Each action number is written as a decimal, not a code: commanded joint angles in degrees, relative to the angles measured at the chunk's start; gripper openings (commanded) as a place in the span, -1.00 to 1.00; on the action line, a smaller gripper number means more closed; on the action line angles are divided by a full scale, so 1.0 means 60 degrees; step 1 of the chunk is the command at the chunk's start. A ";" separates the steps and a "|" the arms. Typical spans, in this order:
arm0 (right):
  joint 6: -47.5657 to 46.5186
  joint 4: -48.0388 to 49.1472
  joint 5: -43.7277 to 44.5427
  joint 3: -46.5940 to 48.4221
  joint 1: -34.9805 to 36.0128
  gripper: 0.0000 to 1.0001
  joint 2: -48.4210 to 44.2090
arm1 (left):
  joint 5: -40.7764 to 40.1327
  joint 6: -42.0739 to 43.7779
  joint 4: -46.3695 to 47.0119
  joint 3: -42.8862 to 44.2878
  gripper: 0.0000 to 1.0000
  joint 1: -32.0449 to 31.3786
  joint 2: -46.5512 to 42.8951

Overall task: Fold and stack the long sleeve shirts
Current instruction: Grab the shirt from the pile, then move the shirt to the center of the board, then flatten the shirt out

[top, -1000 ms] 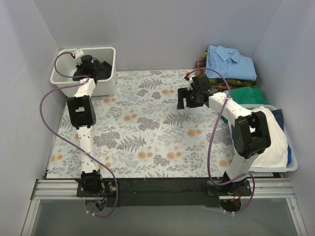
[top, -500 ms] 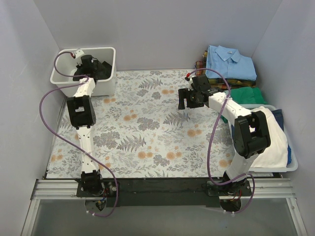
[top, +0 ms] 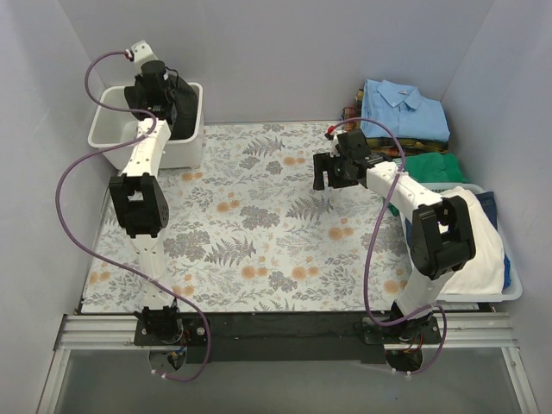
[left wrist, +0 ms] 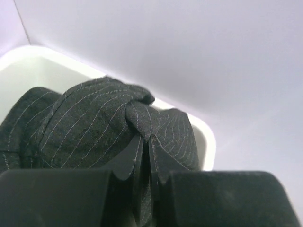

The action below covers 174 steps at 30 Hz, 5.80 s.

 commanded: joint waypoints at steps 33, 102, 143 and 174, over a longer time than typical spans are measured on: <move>0.0289 0.0623 0.1543 0.0669 -0.1352 0.75 -0.3135 | 0.9892 -0.3525 0.1922 -0.0734 -1.00 -0.1582 -0.6916; 0.0347 -0.0241 -0.0624 -0.0253 -0.0268 0.70 -0.1202 | 0.2379 -0.5139 -0.5388 -1.2437 -0.19 -0.3651 -0.7311; -0.0297 -0.0769 0.0811 0.2851 -0.0444 0.77 0.2341 | -0.1029 -0.3571 -0.7041 -0.9362 -1.00 -0.3297 -1.0679; -0.0063 -0.1677 0.3536 0.2193 -0.0561 -0.97 -0.1593 | -0.2922 -0.2093 -0.6428 -0.5935 -1.00 -0.3297 -1.0782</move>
